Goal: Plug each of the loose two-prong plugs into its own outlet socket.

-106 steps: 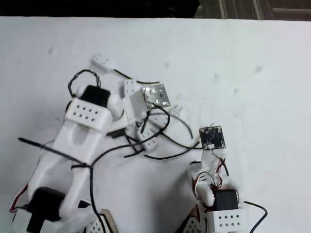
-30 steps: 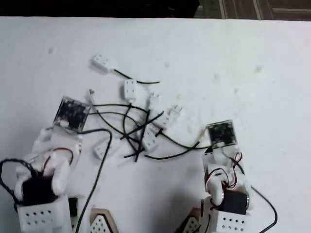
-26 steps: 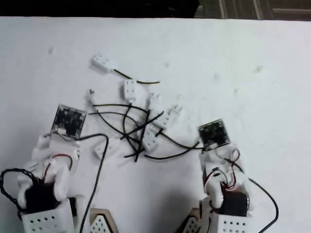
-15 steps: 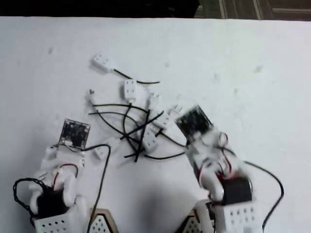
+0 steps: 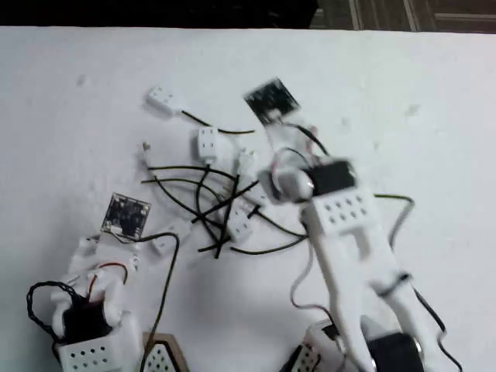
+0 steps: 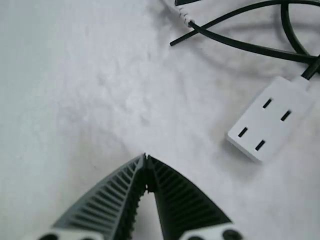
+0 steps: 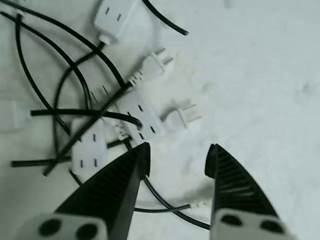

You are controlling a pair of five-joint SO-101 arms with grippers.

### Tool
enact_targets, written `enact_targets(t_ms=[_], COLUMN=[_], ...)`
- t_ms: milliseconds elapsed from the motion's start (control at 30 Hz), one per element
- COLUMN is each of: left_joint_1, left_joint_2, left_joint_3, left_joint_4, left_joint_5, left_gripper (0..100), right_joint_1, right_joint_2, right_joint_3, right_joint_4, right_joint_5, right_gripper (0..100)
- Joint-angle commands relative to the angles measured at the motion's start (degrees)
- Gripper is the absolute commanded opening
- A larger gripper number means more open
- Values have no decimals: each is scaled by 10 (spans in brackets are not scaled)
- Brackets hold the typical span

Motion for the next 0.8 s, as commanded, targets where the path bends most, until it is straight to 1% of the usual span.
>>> enact_targets(t_ms=[0,67,167,433,633,767], left_joint_1=[-5,-5,-5,-5,-5,-5], left_joint_2=[-3,-3,-3,-3,-3,-3], left_joint_3=[0,0,1,1,2,2], left_joint_4=[-5,-5,-5,-4,-4,-4], left_joint_5=[-8,-8,-8,-8,-8,-8], left_gripper=[24,24,24,24,24,24], right_joint_1=[-49,-65,-75,-50,-42,-41], right_joint_2=[64,109,187,414,522,560], right_joint_3=[-88,-125,-183,-332,-411,-438], right_joint_4=[-1,-1,-1,1,2,3], right_joint_5=[-92,-122,-143,-187,-191,-191], right_gripper=[190,190,190,190,189,187])
